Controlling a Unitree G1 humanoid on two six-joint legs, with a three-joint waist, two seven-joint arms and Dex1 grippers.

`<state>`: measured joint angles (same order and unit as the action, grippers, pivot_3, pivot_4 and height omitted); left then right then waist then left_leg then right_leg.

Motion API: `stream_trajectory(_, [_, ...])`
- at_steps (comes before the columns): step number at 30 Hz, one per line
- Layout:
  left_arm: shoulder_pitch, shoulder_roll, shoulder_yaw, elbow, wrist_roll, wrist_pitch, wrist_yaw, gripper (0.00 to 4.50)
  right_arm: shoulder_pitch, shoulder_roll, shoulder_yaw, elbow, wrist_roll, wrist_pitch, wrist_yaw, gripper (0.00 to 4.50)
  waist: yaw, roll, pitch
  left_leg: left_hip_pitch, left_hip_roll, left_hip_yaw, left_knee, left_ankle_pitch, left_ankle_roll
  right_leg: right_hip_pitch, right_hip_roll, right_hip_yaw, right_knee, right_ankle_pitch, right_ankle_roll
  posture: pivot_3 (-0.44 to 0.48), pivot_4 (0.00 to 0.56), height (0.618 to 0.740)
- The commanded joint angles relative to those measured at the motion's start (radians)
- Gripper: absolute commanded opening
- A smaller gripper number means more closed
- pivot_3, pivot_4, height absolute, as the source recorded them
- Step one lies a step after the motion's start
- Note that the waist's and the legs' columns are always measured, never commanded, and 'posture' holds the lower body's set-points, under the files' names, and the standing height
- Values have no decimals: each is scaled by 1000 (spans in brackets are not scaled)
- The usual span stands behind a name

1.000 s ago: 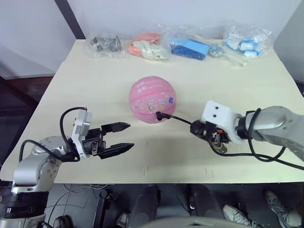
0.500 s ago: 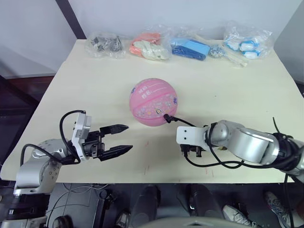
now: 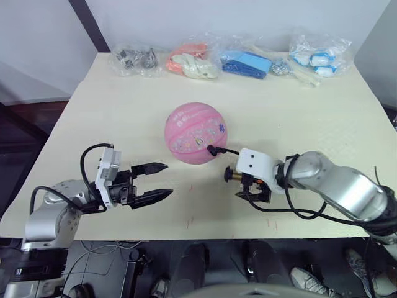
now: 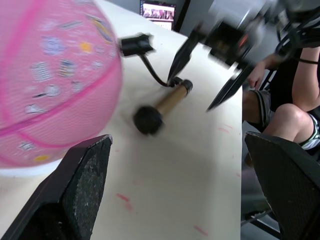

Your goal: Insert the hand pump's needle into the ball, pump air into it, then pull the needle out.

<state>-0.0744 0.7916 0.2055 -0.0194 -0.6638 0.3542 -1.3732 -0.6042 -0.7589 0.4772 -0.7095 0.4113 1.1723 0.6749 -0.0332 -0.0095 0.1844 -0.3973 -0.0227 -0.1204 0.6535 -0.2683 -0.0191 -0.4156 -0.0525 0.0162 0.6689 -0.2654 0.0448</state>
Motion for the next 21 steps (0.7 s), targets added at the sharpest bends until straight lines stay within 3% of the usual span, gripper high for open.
stream_trajectory(1, [-9,3,16,9,4,-19,-13,4500,79,-2,-146,-116,39,-82,5,4083,-1,0,0,0,0,0,0,0,0,0,0,0,0,0,0,0,150,740])
stream_trajectory(5, [-10,12,33,24,6,-24,-16,4500,237,106,-345,-172,123,-190,-22,4083,-5,-2,-1,2,0,2,1,0,0,0,1,1,3,0,0,0,150,740])
stream_trajectory(8, [-12,18,42,25,4,-21,-14,4500,322,66,-394,-205,116,-236,-5,4083,-4,-2,-1,3,0,2,2,0,0,0,0,2,7,0,0,0,150,740])
stream_trajectory(17, [-34,25,84,26,-4,9,37,4500,693,66,-777,-311,245,-373,28,4083,-2,-2,-1,6,0,3,9,0,1,5,3,3,10,0,0,0,150,740])
stream_trajectory(21, [-118,35,87,40,-4,33,73,4500,836,49,-959,-334,281,-443,79,4083,5,-2,-1,13,1,6,10,0,1,11,4,5,10,0,0,0,150,740])
